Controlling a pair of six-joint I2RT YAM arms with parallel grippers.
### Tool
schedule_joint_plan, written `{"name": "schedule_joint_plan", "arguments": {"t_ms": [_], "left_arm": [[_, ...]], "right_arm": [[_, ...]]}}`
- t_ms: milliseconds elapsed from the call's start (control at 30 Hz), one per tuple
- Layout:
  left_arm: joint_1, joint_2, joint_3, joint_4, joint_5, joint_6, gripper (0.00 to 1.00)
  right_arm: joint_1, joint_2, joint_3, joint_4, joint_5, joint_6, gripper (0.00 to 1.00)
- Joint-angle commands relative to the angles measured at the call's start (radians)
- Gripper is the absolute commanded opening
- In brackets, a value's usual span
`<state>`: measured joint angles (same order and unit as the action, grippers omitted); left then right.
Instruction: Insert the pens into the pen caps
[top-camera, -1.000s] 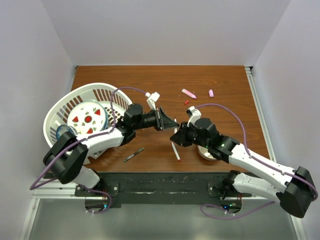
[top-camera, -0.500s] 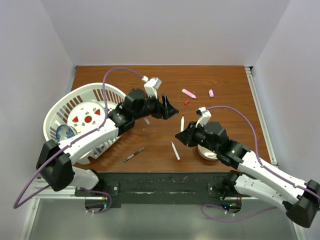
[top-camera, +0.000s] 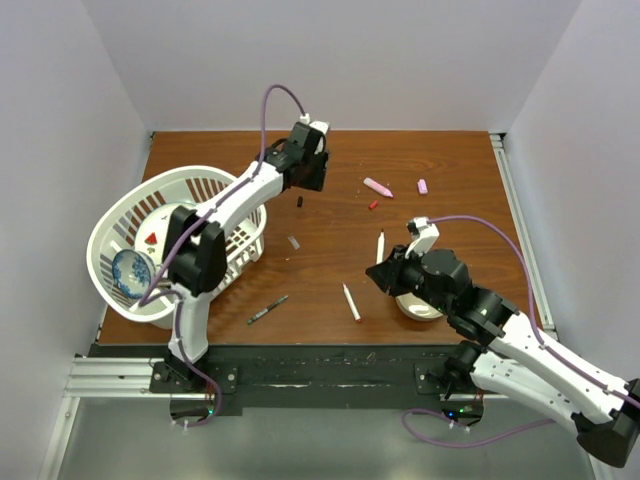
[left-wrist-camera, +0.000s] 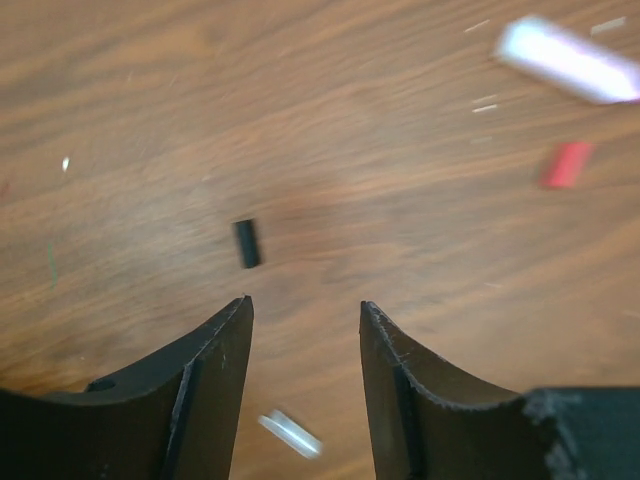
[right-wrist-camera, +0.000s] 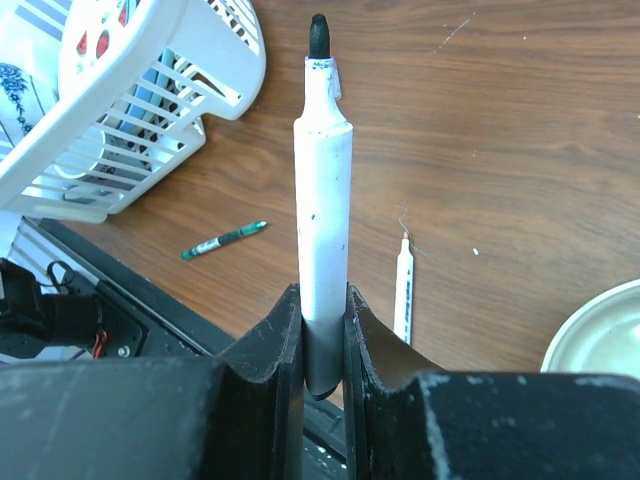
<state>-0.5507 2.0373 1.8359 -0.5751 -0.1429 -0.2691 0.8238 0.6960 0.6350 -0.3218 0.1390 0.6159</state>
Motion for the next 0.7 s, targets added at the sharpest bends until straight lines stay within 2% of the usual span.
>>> {"name": "schedule_joint_plan", "arguments": {"t_ms": [0, 300, 667], "left_arm": [[0.057, 0.101, 0.133, -0.120, -0.001, 0.036, 0.51], [0.081, 0.277, 0.206, -0.104, 0.005, 0.027, 0.48], [0.089, 0.350, 0.214, -0.098, -0.003, 0.031, 0.45]], "right_arm": [[0.001, -0.012, 0.032, -0.002, 0.010, -0.027, 0.00], [0.001, -0.010, 0.057, -0.023, 0.027, -0.045, 0.00], [0.001, -0.003, 0.063, -0.020, 0.037, -0.047, 0.00]]}}
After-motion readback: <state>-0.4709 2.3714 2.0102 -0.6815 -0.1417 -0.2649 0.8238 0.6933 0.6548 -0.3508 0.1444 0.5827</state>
